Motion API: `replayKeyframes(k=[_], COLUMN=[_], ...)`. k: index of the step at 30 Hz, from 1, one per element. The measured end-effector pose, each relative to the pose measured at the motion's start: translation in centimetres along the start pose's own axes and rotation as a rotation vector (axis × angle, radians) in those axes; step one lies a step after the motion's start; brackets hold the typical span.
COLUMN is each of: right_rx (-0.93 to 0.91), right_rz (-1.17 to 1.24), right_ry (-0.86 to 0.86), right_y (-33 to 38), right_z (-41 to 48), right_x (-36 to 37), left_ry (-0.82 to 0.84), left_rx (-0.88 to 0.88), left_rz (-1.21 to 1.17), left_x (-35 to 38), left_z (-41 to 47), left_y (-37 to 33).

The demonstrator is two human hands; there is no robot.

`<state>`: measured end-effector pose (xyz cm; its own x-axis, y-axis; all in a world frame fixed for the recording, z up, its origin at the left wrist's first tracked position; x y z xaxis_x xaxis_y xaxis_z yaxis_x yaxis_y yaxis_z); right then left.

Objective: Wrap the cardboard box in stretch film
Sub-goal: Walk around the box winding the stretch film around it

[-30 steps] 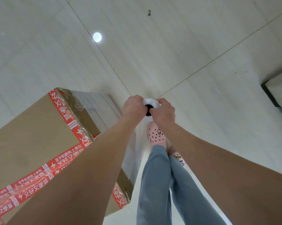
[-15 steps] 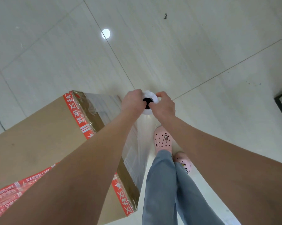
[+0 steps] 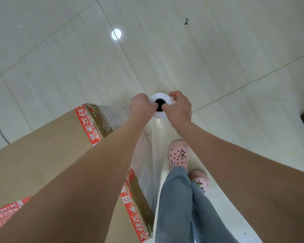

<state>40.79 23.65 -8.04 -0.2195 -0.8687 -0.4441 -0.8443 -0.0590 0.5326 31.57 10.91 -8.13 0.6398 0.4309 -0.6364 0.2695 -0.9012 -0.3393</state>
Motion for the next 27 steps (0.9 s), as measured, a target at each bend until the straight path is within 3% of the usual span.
replayKeyframes(k=[4, 7, 13, 18, 22, 27], right_rx=[0.100, 0.093, 0.104, 0.107, 0.088, 0.034], right_rz=[0.054, 0.084, 0.065, 0.036, 0.008, -0.051], right_ry=[0.109, 0.112, 0.150, 0.161, 0.182, 0.166], right_y=[1.0, 2.0, 2.6, 2.8, 3.2, 5.2], right_z=[0.7, 1.0, 1.5, 2.2, 2.6, 3.9], right_x=[1.8, 2.3, 2.6, 2.7, 2.5, 1.7], left_ry=[-0.013, 0.029, 0.056, 0.057, 0.075, 0.048], left_rx=[-0.130, -0.144, 0.148, 0.232, 0.167, 0.056], left_rz=[-0.147, -0.110, 0.304, 0.469, 0.467, 0.297], left_x=[-1.1, -1.2, -2.2, -2.1, -2.3, -3.6], left_z=[0.6, 1.2, 2.3, 2.7, 3.4, 4.5], left_y=[1.6, 1.8, -2.5, -4.3, -4.4, -3.8])
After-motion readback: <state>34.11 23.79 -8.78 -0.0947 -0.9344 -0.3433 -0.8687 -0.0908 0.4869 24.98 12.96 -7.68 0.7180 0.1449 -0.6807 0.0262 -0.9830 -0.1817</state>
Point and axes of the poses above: each hand's wrist, its own z-axis towards the middle knuckle, its own x-axis out of the palm, y = z × x, the point moved 9 cm from there along z, towards the middle knuckle, and after that the axes turned 3 degrees about -z, right-handed, at the moved point
